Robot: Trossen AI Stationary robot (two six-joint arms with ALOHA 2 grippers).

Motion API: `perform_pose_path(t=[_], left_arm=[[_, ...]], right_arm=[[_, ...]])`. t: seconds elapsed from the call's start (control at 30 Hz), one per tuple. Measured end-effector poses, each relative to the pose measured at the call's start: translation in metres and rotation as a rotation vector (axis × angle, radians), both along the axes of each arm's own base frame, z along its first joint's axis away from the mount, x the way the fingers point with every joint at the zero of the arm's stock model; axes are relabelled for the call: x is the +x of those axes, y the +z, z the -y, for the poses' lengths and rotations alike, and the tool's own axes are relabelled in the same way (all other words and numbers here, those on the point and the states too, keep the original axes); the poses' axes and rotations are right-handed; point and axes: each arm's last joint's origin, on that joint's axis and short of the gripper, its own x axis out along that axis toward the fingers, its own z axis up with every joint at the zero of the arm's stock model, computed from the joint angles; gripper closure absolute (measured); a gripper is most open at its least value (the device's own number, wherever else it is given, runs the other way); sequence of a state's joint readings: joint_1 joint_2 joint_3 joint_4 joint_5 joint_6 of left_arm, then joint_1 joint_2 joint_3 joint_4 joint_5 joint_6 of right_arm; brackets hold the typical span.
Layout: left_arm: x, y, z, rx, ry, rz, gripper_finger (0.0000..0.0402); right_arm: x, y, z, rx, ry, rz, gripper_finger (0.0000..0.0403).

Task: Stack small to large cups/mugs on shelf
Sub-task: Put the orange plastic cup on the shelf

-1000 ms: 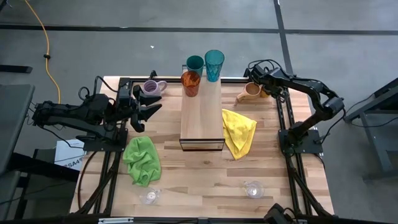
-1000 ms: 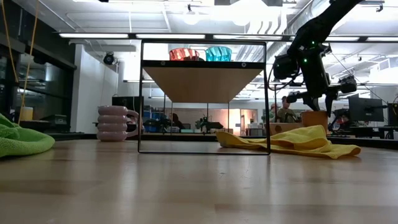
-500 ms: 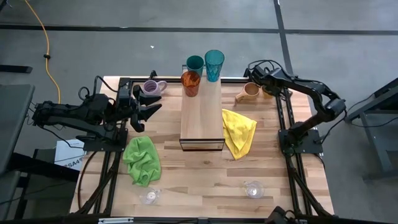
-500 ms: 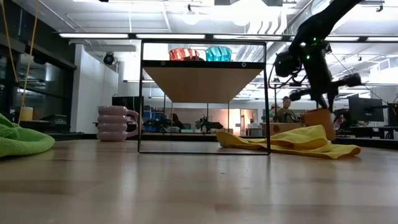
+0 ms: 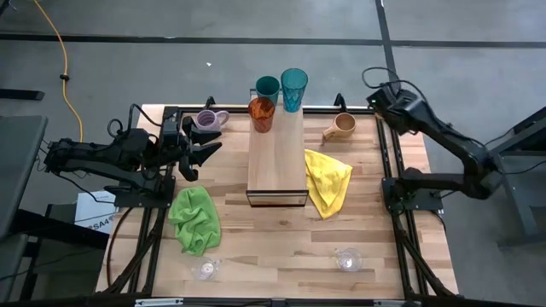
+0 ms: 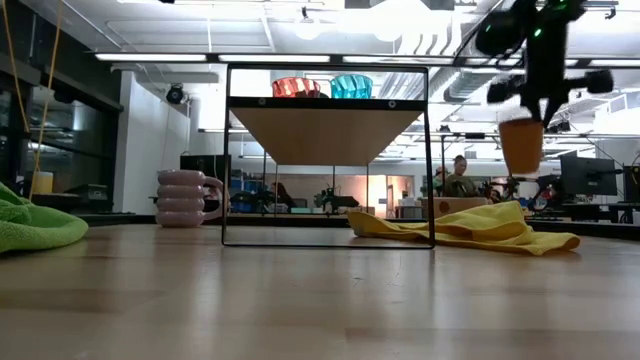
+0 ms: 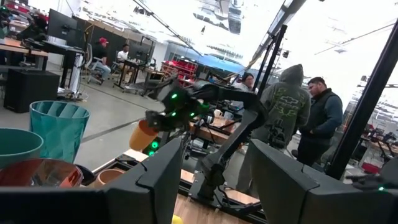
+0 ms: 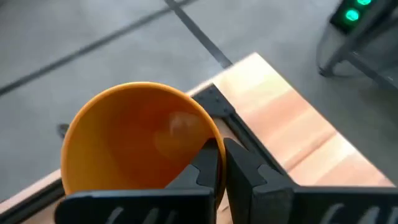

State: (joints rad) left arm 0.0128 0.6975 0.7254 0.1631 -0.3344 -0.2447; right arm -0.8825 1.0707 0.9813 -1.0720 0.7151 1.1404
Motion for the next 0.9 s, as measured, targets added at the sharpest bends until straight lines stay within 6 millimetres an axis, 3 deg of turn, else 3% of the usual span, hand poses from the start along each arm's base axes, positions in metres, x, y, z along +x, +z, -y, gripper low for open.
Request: perform_pose_path(t=[0.2,0.43,0.63,0.9], left_arm=[[0.000,0.000,0.000,0.000,0.000,0.000,0.0229],[0.000,0.000,0.000,0.000,0.000,0.000,0.0229],[0.000,0.000,0.000,-0.004,-0.003,0.002,0.0229],[0.014,0.000,0.001,-0.027,-0.062,0.037,0.0229]], right_arm=[[-0.010,0.030,-0.023,-0.125,0.242,0.068,0.0402],[-0.008,0.066,-0.064,-0.327,0.882,0.199,0.0403],[-0.017,0.082,-0.099,-0.438,1.228,0.380,0.0403],[-0.007,0.110,-0.118,-0.675,1.598,0.614,0.0403]])
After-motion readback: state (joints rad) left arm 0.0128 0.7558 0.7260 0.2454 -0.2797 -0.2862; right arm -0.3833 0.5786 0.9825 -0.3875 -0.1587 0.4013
